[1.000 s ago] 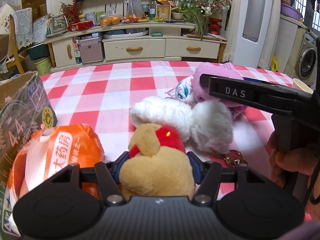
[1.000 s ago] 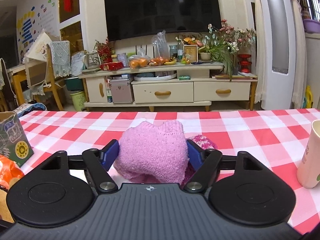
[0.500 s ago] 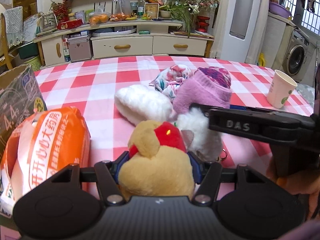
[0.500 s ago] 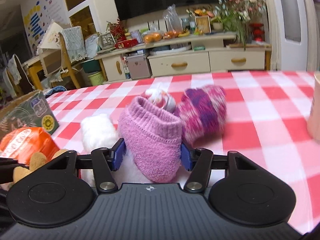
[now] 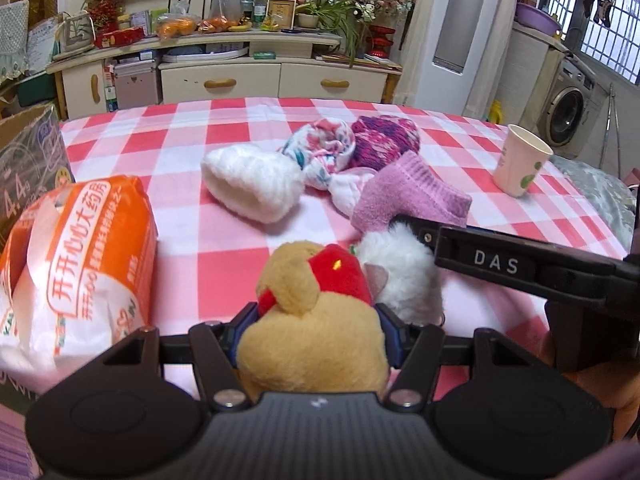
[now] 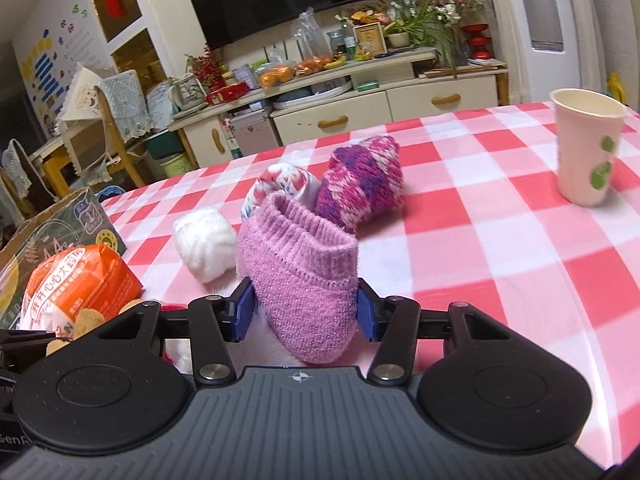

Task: Organize soft objects
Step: 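Carry the teddy bear and pink sock over the cardboard box with both tools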

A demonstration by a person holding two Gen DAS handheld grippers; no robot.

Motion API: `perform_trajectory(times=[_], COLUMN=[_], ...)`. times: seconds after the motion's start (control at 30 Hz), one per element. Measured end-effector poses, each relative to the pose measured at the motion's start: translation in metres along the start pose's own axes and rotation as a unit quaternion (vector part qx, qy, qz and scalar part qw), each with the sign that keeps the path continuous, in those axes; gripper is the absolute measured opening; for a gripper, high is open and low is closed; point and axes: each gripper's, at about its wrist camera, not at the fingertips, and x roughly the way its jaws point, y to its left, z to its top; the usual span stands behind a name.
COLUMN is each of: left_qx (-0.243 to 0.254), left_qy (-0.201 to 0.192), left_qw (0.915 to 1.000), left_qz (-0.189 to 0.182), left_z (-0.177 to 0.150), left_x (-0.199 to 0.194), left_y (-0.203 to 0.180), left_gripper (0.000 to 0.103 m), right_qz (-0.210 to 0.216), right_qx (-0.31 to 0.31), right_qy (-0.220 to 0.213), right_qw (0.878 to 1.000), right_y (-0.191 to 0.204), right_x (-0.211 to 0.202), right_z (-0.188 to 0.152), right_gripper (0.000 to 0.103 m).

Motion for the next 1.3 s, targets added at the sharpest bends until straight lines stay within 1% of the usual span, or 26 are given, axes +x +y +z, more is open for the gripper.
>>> perform_trajectory(times=[0.2,0.47,0.97,1.13,1.3], left_qx=[0.002,-0.017,-0.034,-0.038,-0.048], left_qy=[0.003,0.003,-0.041,-0.058,-0.077], left_qw=[0.9999,0.9992,0.9969,0.9956,0.9936], left_qz=[-0.016,-0.035,-0.058,-0.063,-0.067], left_z=[-0.007,-0.012,-0.005,-0.002,0.003], left_x=[-0.007,-0.017,-0.051,-0.062,-0.074], left_y=[-0.004,0.001,0.015,0.021,0.031], left_gripper=[0.060,0.060,0.060,0.060,0.060], right_qz=[-0.028,-0.055,-0.094,-0.095,-0.086], right_qx=[0.006,0.012,0.010,0.005,-0.002], right_qy=[-0.008,-0.017,-0.050,-0.060,-0.067], right_qw=[1.000,0.998,0.994,0.994,0.994], right_y=[0.002,0.002,0.007,0.013,0.021], right_x=[-0.013,-0.029,-0.055,-0.059,-0.063], right_z=[-0.008,-0.018,-0.020,-0.017,-0.012], right_gripper=[0.062,0.061,0.061,0.061,0.061])
